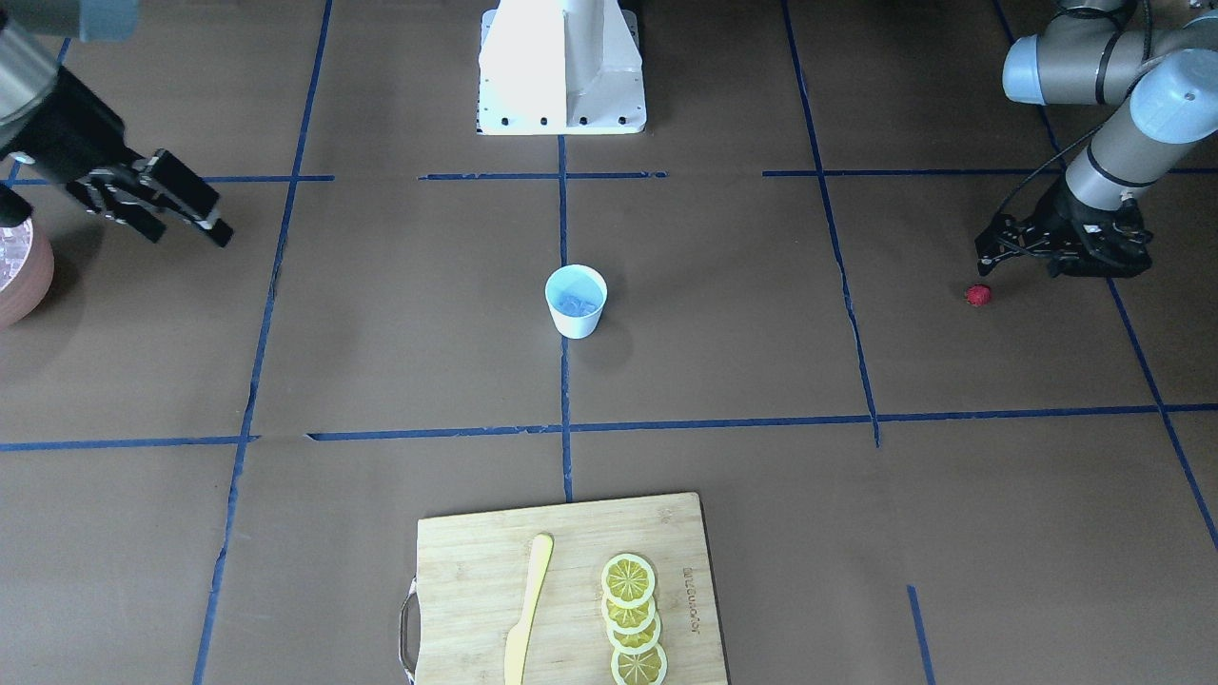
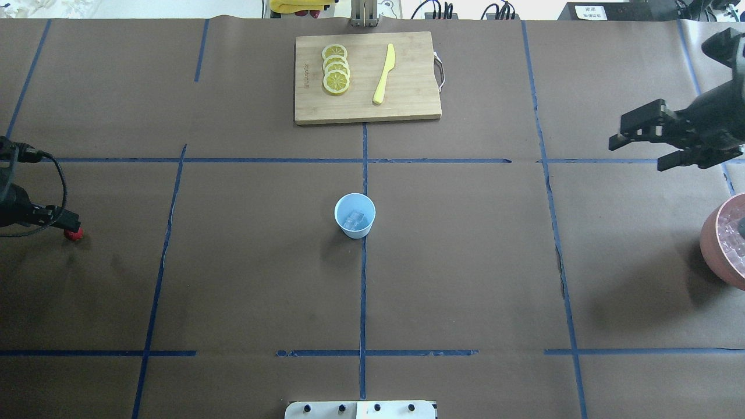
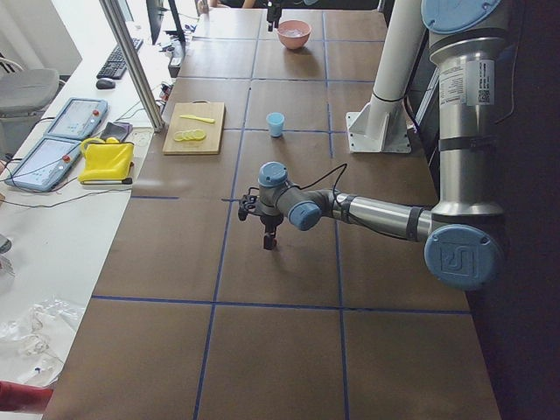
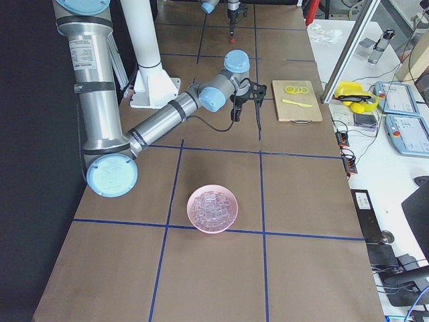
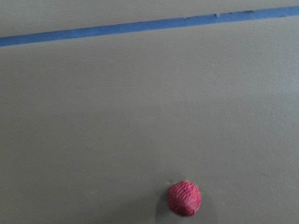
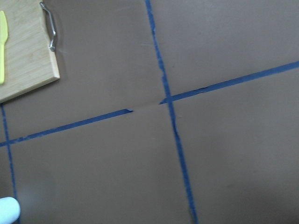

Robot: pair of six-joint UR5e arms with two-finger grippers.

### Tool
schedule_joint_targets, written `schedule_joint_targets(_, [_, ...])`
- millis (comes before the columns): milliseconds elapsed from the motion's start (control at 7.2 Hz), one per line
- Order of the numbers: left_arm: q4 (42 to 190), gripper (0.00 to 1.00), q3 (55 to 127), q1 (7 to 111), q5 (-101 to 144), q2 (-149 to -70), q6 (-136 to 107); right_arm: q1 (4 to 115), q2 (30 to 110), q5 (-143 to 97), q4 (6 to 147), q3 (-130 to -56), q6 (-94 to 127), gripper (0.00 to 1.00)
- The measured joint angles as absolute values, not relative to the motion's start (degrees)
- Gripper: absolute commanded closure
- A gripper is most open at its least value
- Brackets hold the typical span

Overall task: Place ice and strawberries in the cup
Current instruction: 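Grasp the red strawberry with the left gripper while the right gripper withdraws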

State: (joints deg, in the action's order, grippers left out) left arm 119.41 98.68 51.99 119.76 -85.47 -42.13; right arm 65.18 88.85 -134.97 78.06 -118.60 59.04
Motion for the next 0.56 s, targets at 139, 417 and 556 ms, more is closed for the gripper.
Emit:
schedule_joint_targets(139, [121.0,0.0,97.06,51.0,119.21,-86.37,-43.24,67.34,91.86,-135.33,77.98,-118.59,53.32,0.0])
schedule_joint_targets(417, [123.17,0.01,94.63,49.72,118.51,-87.3,-44.52,68.73,93.79,-135.43,77.89,-118.57,49.55,0.0])
schedule_joint_targets(556, [124.19,0.27,93.39,49.57,118.4,-87.4,-44.68,68.85,93.91,-135.44,77.89,-118.54,49.21,0.0])
